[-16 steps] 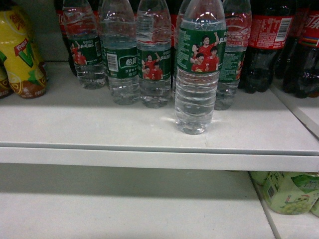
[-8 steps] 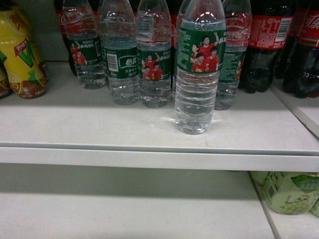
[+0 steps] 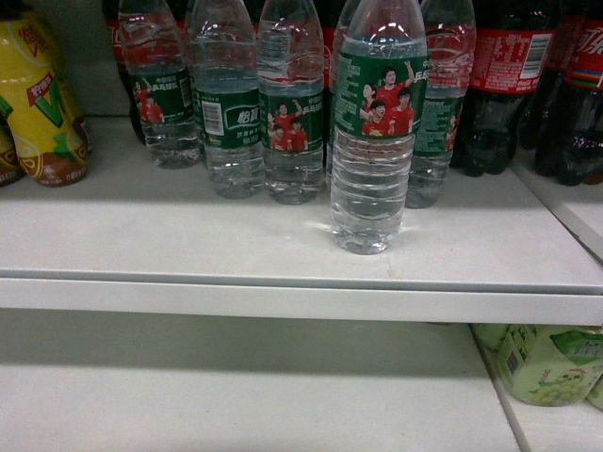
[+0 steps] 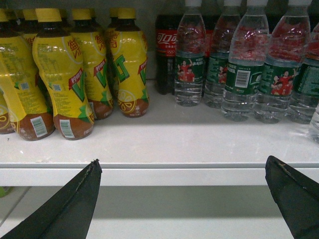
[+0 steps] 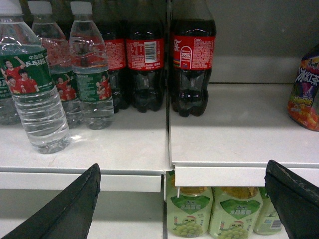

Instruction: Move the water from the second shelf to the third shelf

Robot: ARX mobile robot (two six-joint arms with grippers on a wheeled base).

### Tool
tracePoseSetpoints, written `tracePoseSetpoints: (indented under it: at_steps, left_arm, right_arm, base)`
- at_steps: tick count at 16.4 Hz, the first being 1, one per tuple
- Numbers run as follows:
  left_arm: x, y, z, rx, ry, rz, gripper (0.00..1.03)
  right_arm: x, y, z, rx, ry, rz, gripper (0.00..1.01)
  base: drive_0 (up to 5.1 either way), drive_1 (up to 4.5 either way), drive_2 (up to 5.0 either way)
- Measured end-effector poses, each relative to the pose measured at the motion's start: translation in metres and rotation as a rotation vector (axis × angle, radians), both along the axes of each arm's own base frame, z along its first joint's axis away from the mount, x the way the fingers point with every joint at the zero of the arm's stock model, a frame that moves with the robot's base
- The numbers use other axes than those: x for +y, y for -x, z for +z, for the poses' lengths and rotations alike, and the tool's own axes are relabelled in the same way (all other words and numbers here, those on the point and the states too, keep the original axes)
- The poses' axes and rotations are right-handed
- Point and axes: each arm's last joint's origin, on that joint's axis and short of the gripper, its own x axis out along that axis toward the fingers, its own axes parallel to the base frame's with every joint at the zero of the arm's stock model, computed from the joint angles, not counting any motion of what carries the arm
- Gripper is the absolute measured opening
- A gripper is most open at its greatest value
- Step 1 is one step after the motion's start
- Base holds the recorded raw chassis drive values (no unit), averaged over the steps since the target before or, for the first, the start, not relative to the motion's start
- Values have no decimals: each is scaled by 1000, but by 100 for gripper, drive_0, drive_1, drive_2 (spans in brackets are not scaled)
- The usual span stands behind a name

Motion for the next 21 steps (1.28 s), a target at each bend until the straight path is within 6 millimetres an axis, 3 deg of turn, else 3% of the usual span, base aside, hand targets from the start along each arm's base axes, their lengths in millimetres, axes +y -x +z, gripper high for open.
tracePoseSetpoints:
  at_steps: [3,6,7,8,11,13,16,19,21]
  left_arm:
    - [0,0,0,0,0,0,98]
    - [0,0,0,0,0,-1,98]
    - [0,0,0,0,0,0,98]
    - [0,0,0,0,0,0,98]
    - [0,0,0,0,0,0,98]
    - [0,0,0,0,0,0,98]
    - [0,0,0,0,0,0,98]
    - [0,0,0,0,0,0,98]
    - [0,0,0,0,0,0,98]
  right_arm:
    - [0,0,0,0,0,0,98]
    - [-5,-3,-2,185,-155,65,98]
    - [-12,-15,34,85,-229,101,98]
    - [-14,-22,49,45,-222,105,98]
    - [-12,-62,92,-32,-203,145,98]
    - [3,-87,108,-55,-197,210,98]
    - [29,-103,91,9,-181,293,98]
    - [67,-119,54,97,-130,403,98]
    - [79,-127,41,126,-123,424,98]
  base:
    - [0,0,0]
    - [0,0,0]
    - [0,0,0]
    - [0,0,0]
    - [0,0,0]
    - [0,0,0]
    - [0,0,0]
    - [0,0,0]
    - [0,0,0]
